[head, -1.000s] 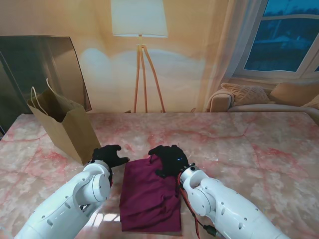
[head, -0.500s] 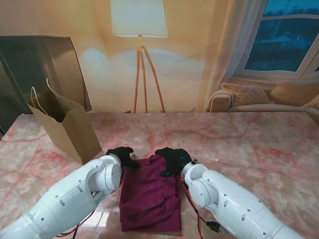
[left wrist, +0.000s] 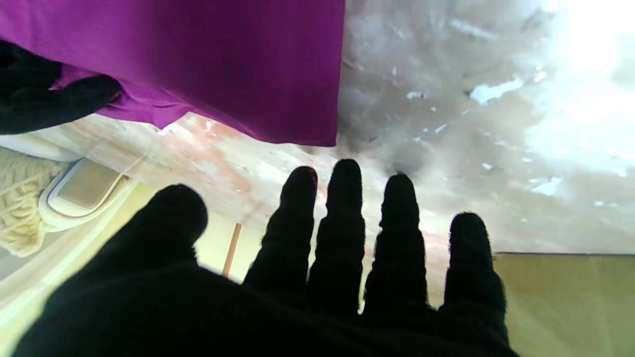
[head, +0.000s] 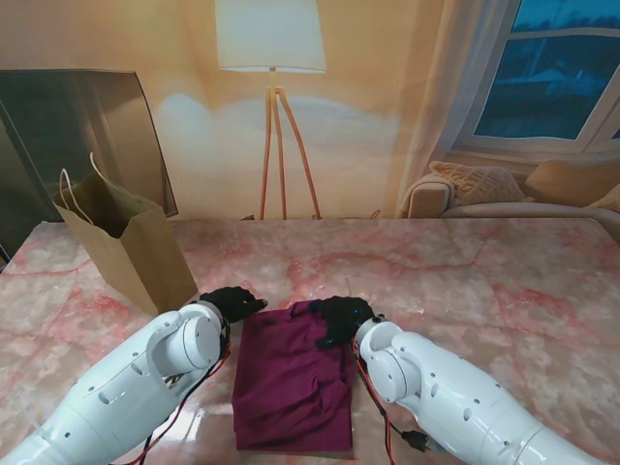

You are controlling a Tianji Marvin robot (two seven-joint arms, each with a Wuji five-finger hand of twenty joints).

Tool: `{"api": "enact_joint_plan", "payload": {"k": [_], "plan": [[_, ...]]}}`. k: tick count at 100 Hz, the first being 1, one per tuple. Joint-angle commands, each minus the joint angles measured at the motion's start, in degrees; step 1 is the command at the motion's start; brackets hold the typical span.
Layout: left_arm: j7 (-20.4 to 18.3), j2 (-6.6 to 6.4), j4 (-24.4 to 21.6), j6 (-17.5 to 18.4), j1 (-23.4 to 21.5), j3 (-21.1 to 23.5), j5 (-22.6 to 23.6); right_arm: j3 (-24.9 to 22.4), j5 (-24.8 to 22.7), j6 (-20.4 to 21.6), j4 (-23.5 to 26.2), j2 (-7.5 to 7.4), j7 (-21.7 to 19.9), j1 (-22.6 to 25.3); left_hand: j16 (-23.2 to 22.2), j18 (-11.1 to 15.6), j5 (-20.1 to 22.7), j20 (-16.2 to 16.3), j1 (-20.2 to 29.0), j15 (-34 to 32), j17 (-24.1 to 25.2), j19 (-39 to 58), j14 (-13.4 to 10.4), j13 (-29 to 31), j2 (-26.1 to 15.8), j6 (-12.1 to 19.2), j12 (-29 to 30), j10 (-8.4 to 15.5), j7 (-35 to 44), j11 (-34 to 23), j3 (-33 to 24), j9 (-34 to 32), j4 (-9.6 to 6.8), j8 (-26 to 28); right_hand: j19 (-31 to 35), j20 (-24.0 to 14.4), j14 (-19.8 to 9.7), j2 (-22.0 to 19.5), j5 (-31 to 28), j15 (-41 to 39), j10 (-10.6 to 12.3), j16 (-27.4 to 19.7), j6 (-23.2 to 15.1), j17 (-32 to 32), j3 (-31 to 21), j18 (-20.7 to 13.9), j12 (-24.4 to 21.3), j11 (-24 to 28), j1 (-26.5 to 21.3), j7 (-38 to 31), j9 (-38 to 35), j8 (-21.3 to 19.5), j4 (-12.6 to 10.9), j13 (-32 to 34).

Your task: Fold the socks and the shorts into the kraft paper bag

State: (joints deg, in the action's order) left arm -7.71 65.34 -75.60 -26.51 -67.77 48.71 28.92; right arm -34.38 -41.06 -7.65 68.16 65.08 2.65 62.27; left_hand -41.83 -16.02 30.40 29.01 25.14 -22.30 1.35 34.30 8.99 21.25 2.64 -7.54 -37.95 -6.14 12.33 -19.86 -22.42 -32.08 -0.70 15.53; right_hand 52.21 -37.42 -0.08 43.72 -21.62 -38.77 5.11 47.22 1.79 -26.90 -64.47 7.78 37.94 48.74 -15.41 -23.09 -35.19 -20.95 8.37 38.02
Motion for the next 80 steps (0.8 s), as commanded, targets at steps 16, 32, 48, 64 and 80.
{"api": "enact_joint_plan", "payload": {"k": [16,32,48,64,80], "plan": [[-2.6,-1.86,-1.9,3.0,-2.1,0.5,2.1,1.9,1.6,0.2,-3.9,1.6,1.9,-0.1,7.6,0.2,0.5,1.7,-0.8,9.2,1.0,-3.9,-0.6,-4.2,1.0,0.2,12.3,-0.9,1.7,11.9,16.8,8.4,1.1,3.3,4.1,0.4,0.5,4.0,-11.2,-3.9,3.1,2.7,-8.6,-1.1,-3.1,1.6,9.8,5.9,-1.2,-10.4,-5.6,-6.9,2.9,5.6],[-3.5,-2.72,-0.5,4.7,-0.9,-2.7,7.7,2.7,2.2,0.3,-5.6,2.52,4.2,-0.5,11.5,1.1,-4.7,3.1,-0.7,10.3,-2.9,-0.7,-1.3,-1.3,20.8,1.7,17.5,-0.7,12.0,13.4,-1.2,10.1,5.37,15.7,5.6,0.5,0.5,5.3,-18.1,-5.1,3.0,3.5,-16.7,-1.1,-4.0,1.9,12.6,5.7,-2.7,-19.9,-5.5,-16.7,2.8,4.8],[1.5,-1.46,3.3,4.6,0.6,-6.0,8.5,2.9,1.6,1.2,-6.9,3.04,7.1,-0.6,10.2,1.7,-8.5,5.0,-1.6,4.7,-10.6,12.1,-1.6,10.4,33.6,9.1,16.6,-0.5,37.6,8.7,-24.0,1.0,9.23,33.4,5.0,0.7,1.5,8.4,-22.0,9.4,-1.3,-7.5,-23.3,-0.8,-2.0,0.6,0.2,-8.3,-6.8,-29.9,2.0,-18.0,13.3,-1.1],[6.6,0.19,5.8,3.8,1.2,-7.5,7.8,1.1,2.6,3.4,-7.7,3.96,10.9,0.3,8.0,2.1,-0.4,5.2,3.0,-2.9,-21.1,25.5,-3.1,23.1,40.1,18.8,15.5,1.0,55.1,3.2,-31.9,-11.2,10.49,44.2,6.5,3.8,4.2,12.1,-24.5,18.9,-4.2,-19.1,-27.2,-8.8,-2.8,1.0,-16.0,-15.1,-11.7,-35.6,-2.6,-25.2,13.7,5.9],[10.4,1.48,7.4,4.9,1.2,-7.2,6.2,-1.2,3.9,5.5,-7.3,4.52,13.5,1.6,3.5,2.2,10.0,1.3,12.8,-15.5,-33.0,38.4,-5.5,37.4,44.8,24.5,0.6,6.6,64.0,-4.4,-31.9,-31.1,14.43,47.6,15.9,5.1,3.7,16.2,-28.3,11.7,-3.7,-16.0,-26.8,-21.7,-5.4,0.1,-17.6,-11.2,-15.2,-38.3,-17.6,-31.9,13.2,24.3]]}}
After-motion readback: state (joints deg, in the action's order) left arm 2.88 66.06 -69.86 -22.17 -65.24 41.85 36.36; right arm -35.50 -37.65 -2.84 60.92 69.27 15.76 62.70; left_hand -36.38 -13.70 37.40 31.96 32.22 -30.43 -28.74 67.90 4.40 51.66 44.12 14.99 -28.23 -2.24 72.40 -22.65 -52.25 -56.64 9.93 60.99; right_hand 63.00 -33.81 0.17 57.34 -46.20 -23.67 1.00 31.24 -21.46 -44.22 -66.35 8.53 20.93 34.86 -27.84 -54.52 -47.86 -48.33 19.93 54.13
